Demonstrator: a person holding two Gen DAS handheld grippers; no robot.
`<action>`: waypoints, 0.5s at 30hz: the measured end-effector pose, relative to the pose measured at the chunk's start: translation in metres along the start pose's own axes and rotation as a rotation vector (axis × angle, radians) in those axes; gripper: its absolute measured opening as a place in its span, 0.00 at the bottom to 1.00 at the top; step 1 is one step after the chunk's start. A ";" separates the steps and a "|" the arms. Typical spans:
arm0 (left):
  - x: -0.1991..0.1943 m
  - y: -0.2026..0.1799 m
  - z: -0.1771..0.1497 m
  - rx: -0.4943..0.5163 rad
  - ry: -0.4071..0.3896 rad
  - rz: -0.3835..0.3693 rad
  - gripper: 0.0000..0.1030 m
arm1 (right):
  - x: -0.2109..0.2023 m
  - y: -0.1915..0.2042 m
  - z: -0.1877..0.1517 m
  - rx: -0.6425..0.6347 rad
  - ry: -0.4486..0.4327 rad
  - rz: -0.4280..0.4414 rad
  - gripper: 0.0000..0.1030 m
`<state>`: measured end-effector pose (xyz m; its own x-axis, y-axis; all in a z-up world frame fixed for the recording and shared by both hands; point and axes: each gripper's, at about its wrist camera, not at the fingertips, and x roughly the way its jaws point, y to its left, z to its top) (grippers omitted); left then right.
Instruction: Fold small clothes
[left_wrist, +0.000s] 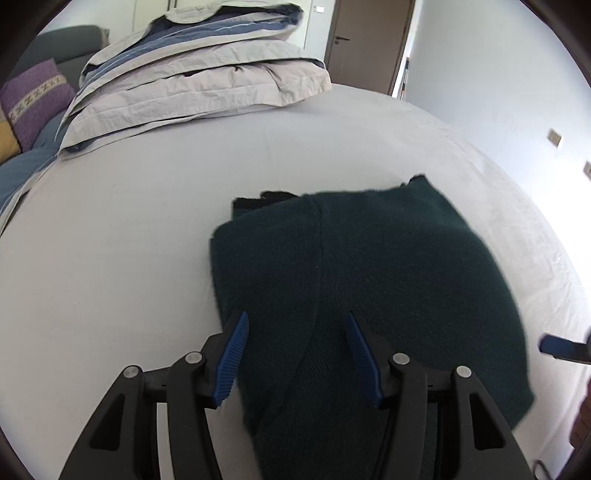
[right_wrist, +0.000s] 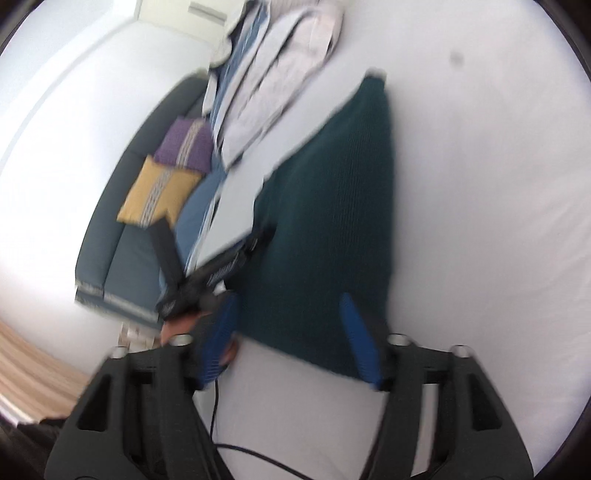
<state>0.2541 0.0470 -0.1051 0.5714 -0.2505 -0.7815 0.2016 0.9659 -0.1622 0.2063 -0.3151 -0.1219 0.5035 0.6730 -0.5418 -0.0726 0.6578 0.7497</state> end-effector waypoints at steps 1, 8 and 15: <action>-0.012 0.008 0.001 -0.033 -0.015 -0.012 0.57 | -0.007 -0.003 0.006 0.008 -0.019 -0.014 0.72; -0.015 0.083 -0.002 -0.290 0.115 -0.164 0.62 | 0.005 -0.030 0.042 0.088 0.012 -0.047 0.73; 0.019 0.089 -0.006 -0.399 0.221 -0.327 0.62 | 0.049 -0.054 0.047 0.162 0.087 -0.034 0.73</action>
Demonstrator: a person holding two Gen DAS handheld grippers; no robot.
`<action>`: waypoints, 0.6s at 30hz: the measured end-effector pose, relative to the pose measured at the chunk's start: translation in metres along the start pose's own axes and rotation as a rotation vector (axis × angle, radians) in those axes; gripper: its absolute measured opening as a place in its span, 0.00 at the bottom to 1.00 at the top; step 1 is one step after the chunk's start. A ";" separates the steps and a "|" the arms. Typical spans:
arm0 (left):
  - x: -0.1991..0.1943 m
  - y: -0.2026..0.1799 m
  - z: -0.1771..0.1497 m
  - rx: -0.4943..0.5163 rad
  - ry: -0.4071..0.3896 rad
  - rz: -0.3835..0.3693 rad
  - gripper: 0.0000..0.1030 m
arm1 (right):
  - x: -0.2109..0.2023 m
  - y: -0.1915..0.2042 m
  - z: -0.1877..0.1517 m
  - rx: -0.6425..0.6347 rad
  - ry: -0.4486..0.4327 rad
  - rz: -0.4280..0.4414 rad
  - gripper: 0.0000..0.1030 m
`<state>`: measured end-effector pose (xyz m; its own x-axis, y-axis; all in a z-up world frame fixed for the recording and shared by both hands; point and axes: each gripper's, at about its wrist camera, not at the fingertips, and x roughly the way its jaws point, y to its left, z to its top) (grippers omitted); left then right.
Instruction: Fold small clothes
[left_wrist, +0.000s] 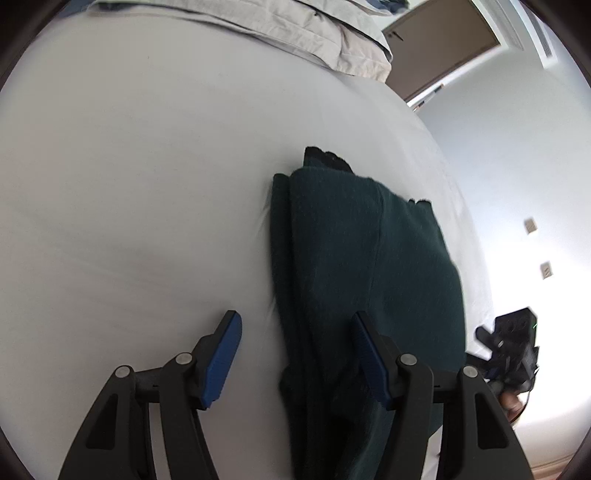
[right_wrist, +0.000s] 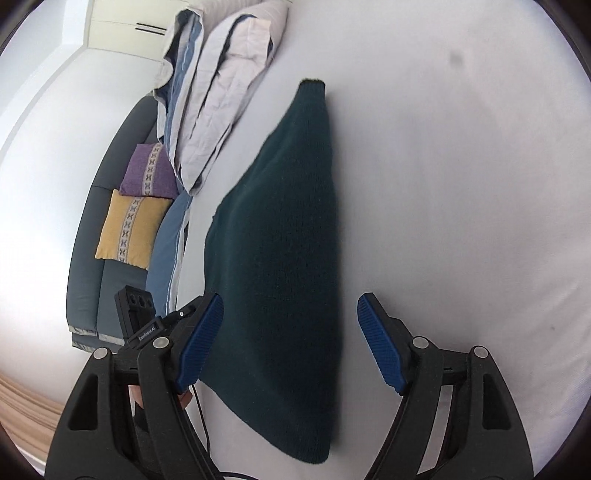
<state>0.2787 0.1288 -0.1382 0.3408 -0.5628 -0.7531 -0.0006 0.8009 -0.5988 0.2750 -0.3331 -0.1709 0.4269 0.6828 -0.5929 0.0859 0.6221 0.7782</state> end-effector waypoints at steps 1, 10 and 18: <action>0.002 0.002 0.004 -0.018 0.006 -0.016 0.62 | 0.005 0.001 0.000 -0.003 0.007 0.010 0.73; 0.023 0.016 0.030 -0.167 0.096 -0.153 0.62 | 0.030 0.000 0.008 0.016 0.054 0.022 0.61; 0.027 -0.011 0.025 -0.113 0.084 -0.069 0.29 | 0.035 0.010 0.006 -0.009 0.047 -0.049 0.44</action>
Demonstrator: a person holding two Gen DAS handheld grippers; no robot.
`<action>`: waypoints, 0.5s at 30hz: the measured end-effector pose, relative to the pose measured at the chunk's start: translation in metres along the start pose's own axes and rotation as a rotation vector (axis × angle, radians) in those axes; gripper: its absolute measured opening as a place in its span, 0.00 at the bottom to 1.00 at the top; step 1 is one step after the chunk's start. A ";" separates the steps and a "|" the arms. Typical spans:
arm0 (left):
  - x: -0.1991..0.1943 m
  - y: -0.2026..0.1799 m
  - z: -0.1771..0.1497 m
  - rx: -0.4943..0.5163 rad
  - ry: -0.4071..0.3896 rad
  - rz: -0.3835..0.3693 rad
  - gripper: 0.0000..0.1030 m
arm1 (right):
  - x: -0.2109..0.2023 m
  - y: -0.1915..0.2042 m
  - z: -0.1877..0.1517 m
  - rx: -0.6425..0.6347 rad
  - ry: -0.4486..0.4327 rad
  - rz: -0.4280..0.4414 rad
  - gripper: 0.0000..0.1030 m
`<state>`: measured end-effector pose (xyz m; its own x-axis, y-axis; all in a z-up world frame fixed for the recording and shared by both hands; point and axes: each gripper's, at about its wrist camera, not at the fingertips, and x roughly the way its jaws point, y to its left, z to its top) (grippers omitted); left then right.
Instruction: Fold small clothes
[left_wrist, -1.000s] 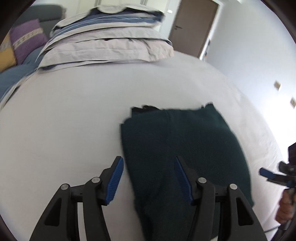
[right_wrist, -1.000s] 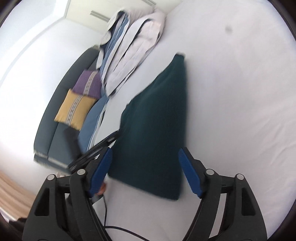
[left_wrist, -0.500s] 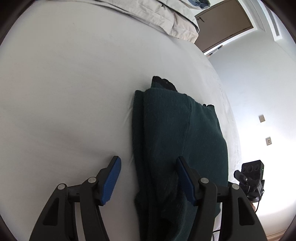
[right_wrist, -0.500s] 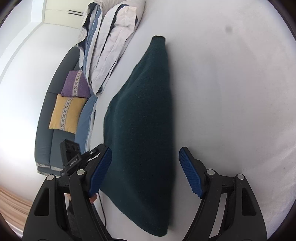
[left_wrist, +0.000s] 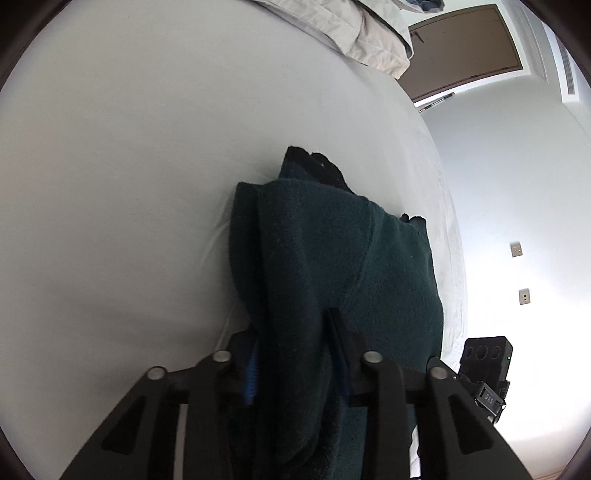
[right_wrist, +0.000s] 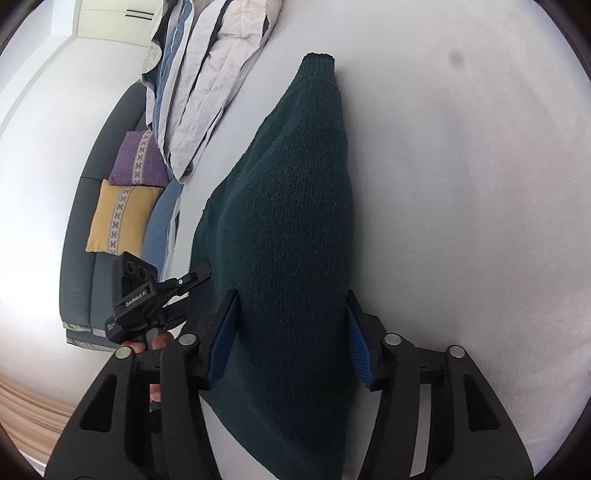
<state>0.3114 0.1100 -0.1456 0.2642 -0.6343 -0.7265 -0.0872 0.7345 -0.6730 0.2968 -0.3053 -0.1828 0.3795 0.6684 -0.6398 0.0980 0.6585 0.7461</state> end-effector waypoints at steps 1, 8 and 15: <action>-0.002 -0.002 -0.001 0.002 -0.004 0.005 0.26 | -0.002 0.003 -0.001 -0.005 -0.005 -0.013 0.43; -0.030 -0.043 -0.011 0.069 -0.036 0.032 0.22 | -0.025 0.050 -0.013 -0.109 -0.040 -0.091 0.37; -0.081 -0.094 -0.062 0.176 -0.044 0.030 0.22 | -0.091 0.094 -0.057 -0.158 -0.081 -0.042 0.37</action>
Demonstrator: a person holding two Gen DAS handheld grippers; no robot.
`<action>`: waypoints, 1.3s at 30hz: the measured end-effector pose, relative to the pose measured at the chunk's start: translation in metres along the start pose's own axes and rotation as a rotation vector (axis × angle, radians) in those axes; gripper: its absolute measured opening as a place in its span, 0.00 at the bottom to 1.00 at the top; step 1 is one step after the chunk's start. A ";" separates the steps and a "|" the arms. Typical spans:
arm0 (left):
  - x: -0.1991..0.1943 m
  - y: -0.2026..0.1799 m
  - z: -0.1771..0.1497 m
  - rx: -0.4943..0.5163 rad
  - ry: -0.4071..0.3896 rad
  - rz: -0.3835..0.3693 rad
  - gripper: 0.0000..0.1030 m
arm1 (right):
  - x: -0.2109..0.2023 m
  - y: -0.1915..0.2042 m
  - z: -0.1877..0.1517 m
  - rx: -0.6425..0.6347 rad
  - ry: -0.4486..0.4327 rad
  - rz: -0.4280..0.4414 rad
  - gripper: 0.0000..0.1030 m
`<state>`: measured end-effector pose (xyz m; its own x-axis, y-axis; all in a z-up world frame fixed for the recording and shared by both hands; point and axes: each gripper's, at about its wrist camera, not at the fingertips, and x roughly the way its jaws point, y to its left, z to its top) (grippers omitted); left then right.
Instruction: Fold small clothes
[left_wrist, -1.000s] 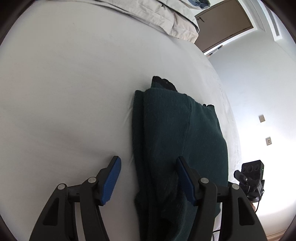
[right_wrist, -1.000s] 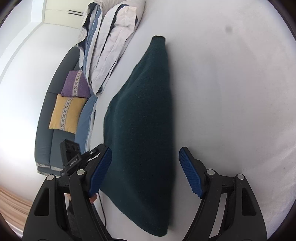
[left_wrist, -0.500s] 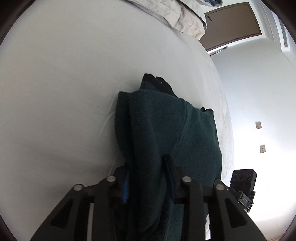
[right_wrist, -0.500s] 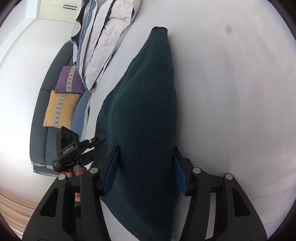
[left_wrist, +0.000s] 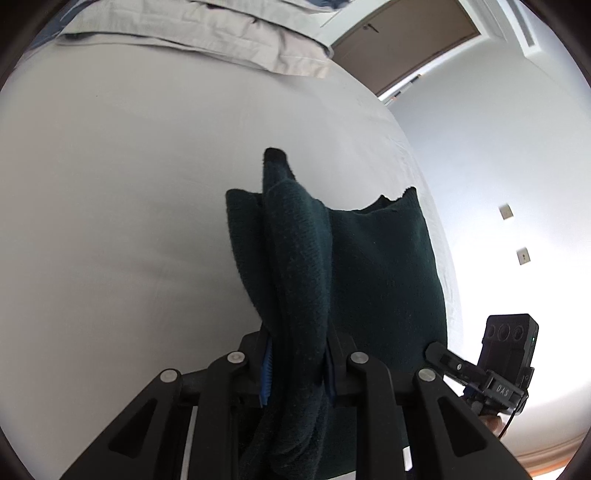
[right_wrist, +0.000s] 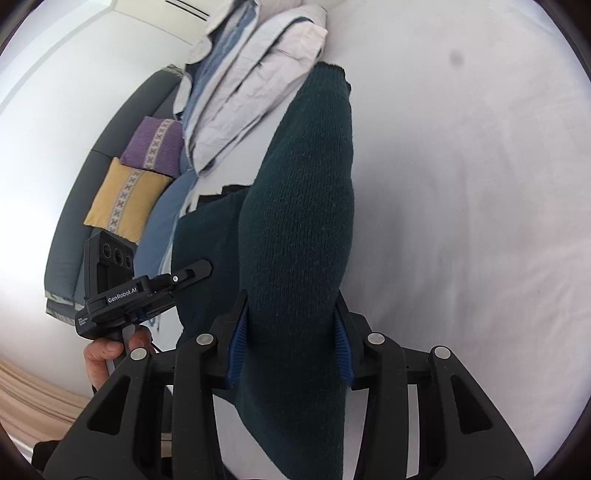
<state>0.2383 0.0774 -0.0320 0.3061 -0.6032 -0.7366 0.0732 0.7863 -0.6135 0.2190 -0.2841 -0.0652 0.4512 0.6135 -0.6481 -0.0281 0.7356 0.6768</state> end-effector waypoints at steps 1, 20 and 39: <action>-0.010 -0.008 -0.011 0.011 -0.006 -0.008 0.22 | -0.011 0.003 -0.007 -0.001 -0.005 0.009 0.37; 0.023 -0.003 -0.169 0.014 0.107 -0.001 0.23 | -0.079 -0.083 -0.205 0.183 -0.011 0.014 0.37; 0.030 0.017 -0.185 0.005 0.070 -0.005 0.28 | -0.064 -0.099 -0.188 0.183 -0.011 0.053 0.41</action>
<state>0.0733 0.0477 -0.1167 0.2389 -0.6145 -0.7519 0.0790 0.7840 -0.6157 0.0248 -0.3425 -0.1567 0.4632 0.6461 -0.6066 0.1106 0.6370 0.7629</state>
